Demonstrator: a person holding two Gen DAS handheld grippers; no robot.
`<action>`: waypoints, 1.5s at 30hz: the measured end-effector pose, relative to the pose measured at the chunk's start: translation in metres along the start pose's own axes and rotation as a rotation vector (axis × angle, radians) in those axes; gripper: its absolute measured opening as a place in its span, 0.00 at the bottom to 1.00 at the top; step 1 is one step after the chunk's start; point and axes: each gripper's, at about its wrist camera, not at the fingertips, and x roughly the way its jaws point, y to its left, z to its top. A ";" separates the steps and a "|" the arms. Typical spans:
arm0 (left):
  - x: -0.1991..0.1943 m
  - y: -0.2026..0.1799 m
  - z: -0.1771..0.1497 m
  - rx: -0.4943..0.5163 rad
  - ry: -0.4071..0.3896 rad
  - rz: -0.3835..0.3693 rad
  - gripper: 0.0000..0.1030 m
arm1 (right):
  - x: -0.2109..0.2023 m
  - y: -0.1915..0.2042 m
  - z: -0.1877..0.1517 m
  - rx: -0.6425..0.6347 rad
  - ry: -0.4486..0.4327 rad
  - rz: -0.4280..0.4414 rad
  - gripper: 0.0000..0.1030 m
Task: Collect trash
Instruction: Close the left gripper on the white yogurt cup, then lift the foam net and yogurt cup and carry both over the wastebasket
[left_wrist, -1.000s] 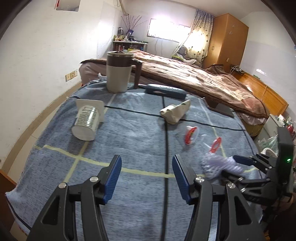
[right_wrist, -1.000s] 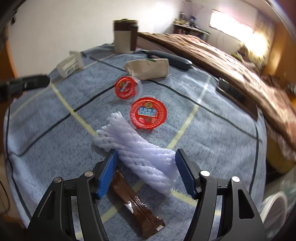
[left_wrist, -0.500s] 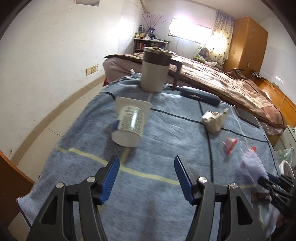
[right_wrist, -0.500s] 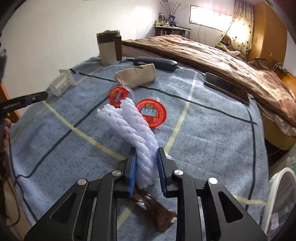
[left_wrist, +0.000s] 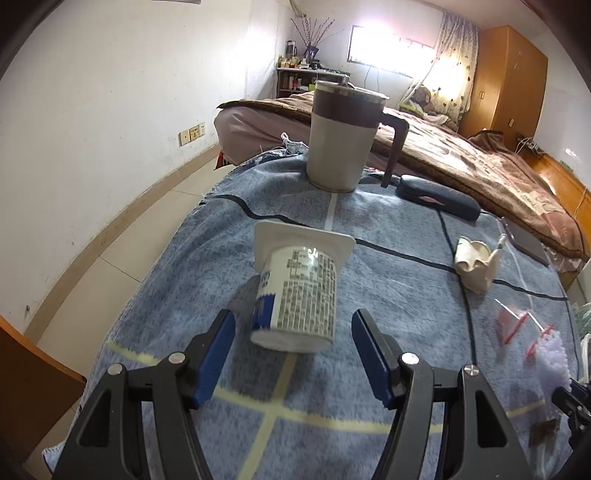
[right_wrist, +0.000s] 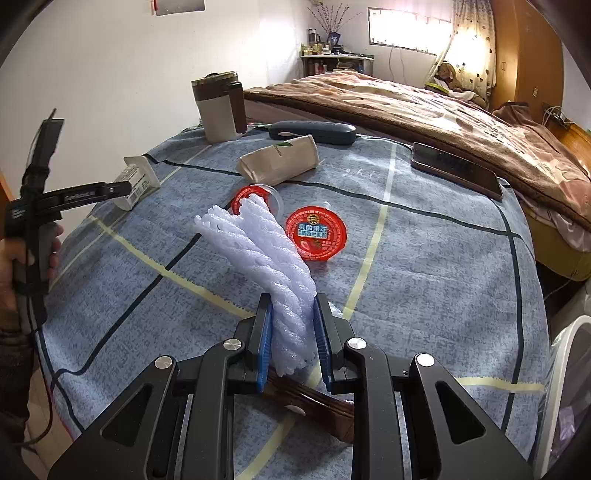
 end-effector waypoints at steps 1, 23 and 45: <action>0.002 -0.001 0.001 0.004 0.000 0.003 0.66 | 0.000 -0.001 0.000 0.002 0.001 -0.002 0.23; -0.022 -0.039 -0.012 0.076 -0.036 -0.035 0.48 | -0.015 -0.006 -0.002 0.031 -0.038 -0.025 0.24; -0.104 -0.144 -0.042 0.228 -0.124 -0.215 0.48 | -0.071 -0.041 -0.020 0.127 -0.138 -0.082 0.24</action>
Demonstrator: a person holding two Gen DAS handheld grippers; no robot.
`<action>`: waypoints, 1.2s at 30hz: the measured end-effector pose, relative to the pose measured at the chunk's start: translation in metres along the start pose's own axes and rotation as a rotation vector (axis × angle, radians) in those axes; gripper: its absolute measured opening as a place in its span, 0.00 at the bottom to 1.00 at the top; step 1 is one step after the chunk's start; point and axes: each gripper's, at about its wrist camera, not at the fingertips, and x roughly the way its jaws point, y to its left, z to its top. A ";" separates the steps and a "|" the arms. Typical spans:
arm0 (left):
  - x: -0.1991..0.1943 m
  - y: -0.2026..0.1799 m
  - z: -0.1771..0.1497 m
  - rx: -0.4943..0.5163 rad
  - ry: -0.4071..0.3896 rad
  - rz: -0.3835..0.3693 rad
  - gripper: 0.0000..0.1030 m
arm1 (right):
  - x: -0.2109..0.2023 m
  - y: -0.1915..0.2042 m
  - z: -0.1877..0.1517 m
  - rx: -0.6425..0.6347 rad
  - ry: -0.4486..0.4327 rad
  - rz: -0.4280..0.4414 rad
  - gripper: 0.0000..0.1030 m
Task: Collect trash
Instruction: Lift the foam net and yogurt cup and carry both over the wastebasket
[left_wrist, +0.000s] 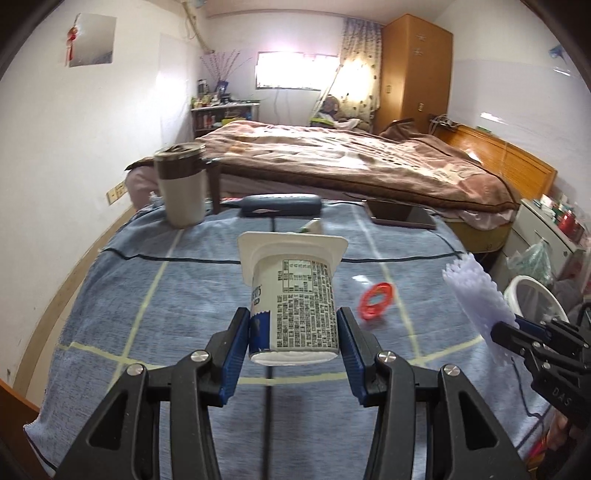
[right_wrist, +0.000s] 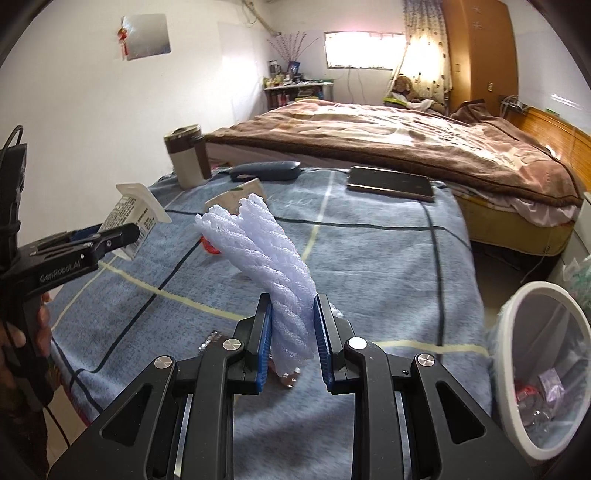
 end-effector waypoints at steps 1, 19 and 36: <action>-0.002 -0.006 0.000 0.006 -0.002 -0.012 0.48 | -0.003 -0.004 -0.001 0.008 -0.004 -0.005 0.24; -0.013 -0.113 0.003 0.112 -0.027 -0.177 0.48 | -0.055 -0.082 -0.019 0.134 -0.072 -0.144 0.24; -0.004 -0.236 -0.002 0.230 0.007 -0.359 0.48 | -0.086 -0.159 -0.040 0.249 -0.079 -0.321 0.25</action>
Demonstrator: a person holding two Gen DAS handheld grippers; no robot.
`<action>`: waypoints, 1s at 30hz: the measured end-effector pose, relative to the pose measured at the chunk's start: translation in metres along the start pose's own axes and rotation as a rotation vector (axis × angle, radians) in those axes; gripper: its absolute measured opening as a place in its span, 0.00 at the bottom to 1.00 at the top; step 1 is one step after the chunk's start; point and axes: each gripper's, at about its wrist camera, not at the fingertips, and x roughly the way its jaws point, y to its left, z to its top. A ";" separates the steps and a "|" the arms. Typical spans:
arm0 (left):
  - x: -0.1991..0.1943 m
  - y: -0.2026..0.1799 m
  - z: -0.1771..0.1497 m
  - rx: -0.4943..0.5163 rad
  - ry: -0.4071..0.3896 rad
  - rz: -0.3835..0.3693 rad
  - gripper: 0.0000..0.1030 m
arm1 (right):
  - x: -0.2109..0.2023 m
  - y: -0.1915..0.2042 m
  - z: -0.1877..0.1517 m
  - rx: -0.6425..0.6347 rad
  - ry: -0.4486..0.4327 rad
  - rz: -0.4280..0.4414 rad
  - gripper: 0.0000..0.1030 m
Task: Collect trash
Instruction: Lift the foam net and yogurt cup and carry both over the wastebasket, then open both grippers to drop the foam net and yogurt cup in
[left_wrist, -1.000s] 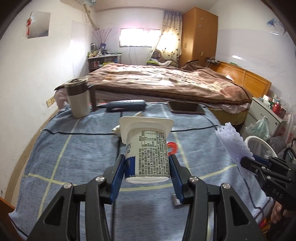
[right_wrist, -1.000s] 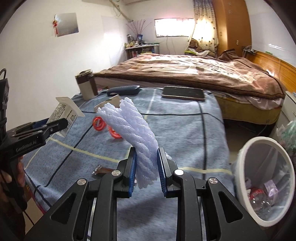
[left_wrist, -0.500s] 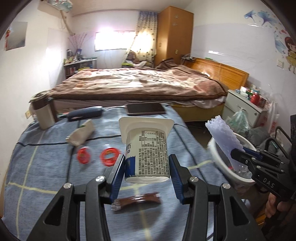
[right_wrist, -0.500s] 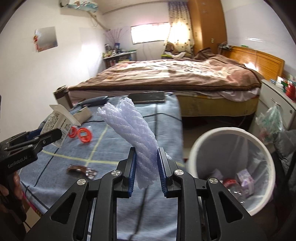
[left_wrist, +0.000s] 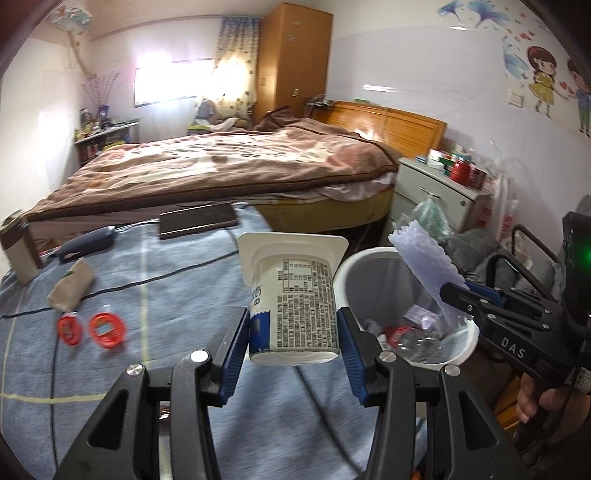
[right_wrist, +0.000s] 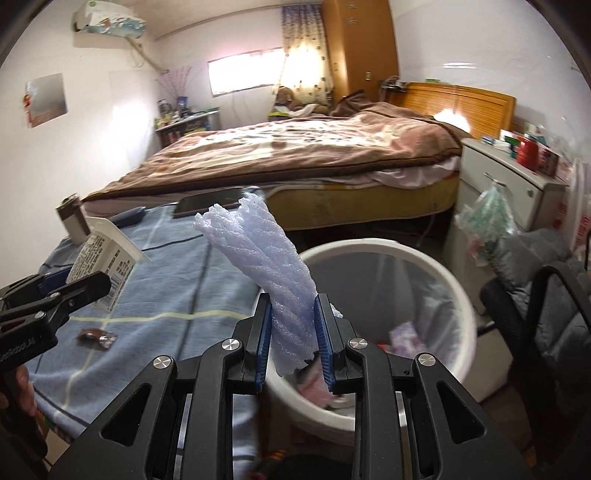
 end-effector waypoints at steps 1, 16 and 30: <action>0.003 -0.005 0.001 0.004 0.004 -0.010 0.48 | 0.000 -0.007 -0.001 0.007 0.002 -0.010 0.25; 0.055 -0.076 0.002 0.073 0.097 -0.116 0.48 | 0.024 -0.054 -0.014 0.050 0.104 -0.116 0.26; 0.086 -0.103 -0.002 0.093 0.173 -0.142 0.51 | 0.043 -0.080 -0.023 0.053 0.201 -0.156 0.32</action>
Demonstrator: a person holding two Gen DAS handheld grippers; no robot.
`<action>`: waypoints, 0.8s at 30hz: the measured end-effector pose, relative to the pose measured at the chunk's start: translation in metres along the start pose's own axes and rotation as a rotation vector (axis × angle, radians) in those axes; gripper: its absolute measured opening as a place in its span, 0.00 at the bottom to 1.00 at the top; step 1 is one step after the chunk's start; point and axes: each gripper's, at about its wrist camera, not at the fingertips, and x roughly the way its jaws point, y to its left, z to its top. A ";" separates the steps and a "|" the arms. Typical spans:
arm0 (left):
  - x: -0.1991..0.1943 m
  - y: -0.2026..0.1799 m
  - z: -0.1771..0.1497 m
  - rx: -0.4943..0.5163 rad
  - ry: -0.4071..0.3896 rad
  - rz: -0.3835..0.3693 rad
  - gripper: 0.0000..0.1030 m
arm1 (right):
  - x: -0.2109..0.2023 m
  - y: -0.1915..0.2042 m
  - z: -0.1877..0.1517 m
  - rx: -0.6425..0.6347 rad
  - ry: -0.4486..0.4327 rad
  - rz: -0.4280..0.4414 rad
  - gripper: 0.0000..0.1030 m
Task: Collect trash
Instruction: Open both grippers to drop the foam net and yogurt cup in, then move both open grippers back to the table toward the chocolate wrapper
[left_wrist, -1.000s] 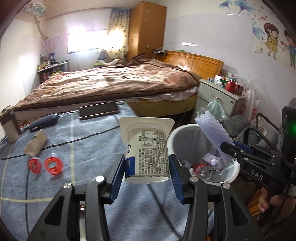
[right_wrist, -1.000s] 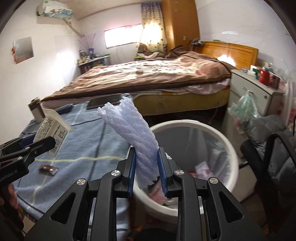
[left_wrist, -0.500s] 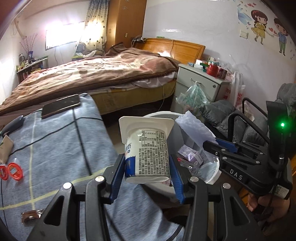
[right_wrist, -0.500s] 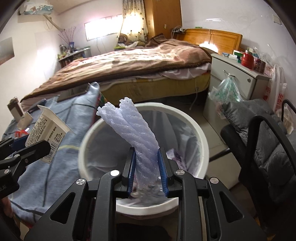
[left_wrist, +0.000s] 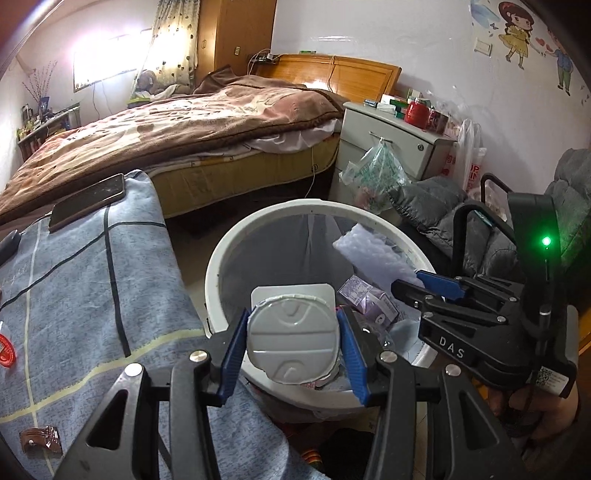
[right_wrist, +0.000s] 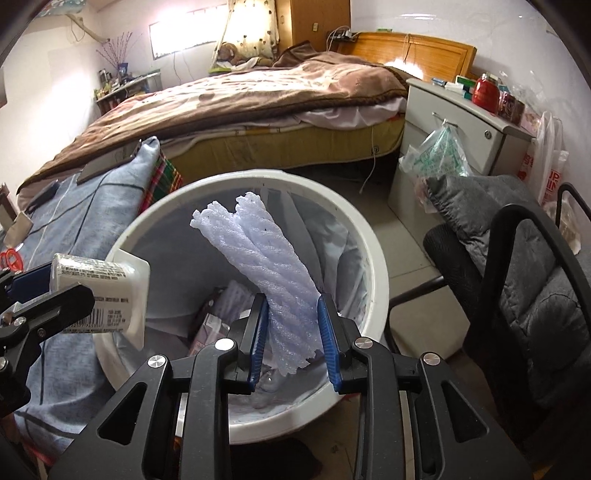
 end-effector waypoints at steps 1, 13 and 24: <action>0.001 0.000 0.000 -0.003 0.001 -0.001 0.55 | 0.001 0.000 0.000 -0.003 0.005 0.000 0.33; -0.012 0.005 0.001 -0.025 -0.033 -0.013 0.63 | -0.007 -0.002 0.000 0.021 -0.030 0.002 0.60; -0.034 0.018 -0.001 -0.046 -0.081 0.020 0.66 | -0.021 0.005 0.004 0.028 -0.081 0.001 0.60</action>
